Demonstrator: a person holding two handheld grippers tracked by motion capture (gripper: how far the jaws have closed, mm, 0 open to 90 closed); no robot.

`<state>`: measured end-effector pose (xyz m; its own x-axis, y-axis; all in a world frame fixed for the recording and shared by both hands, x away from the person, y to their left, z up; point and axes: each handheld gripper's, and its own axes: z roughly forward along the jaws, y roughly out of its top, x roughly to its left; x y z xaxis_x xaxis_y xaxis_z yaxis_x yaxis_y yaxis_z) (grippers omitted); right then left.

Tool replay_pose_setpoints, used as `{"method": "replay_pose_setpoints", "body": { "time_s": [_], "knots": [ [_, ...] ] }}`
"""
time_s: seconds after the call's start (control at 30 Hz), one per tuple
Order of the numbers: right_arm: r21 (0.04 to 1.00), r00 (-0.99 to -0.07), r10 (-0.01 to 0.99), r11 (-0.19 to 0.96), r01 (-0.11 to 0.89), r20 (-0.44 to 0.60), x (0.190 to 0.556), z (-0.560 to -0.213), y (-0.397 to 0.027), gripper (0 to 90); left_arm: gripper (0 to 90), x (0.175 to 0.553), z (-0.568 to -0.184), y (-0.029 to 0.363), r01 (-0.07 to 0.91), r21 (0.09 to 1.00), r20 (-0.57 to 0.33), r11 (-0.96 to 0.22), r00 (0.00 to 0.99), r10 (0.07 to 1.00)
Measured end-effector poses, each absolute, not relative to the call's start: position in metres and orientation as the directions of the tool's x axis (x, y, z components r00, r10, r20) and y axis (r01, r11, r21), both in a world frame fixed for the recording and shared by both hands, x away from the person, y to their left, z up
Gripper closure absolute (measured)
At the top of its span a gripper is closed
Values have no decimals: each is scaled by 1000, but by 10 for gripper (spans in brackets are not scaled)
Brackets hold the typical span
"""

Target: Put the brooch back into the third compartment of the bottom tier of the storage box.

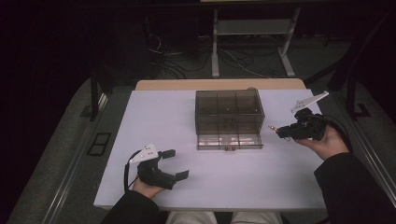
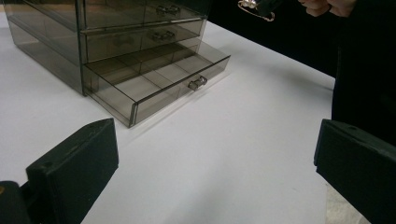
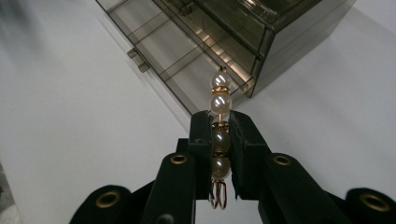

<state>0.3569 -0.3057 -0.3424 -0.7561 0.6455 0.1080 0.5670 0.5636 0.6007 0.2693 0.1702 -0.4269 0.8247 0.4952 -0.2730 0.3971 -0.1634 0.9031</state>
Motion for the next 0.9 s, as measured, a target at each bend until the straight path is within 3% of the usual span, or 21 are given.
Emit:
{"method": "replay_pose_setpoints", "body": {
  "time_s": [0.9],
  "knots": [
    [583,-798,595,615,531,98,370,-340,-269,789,0,269,-427,170,397,903,-274,-164,827,492]
  ]
}}
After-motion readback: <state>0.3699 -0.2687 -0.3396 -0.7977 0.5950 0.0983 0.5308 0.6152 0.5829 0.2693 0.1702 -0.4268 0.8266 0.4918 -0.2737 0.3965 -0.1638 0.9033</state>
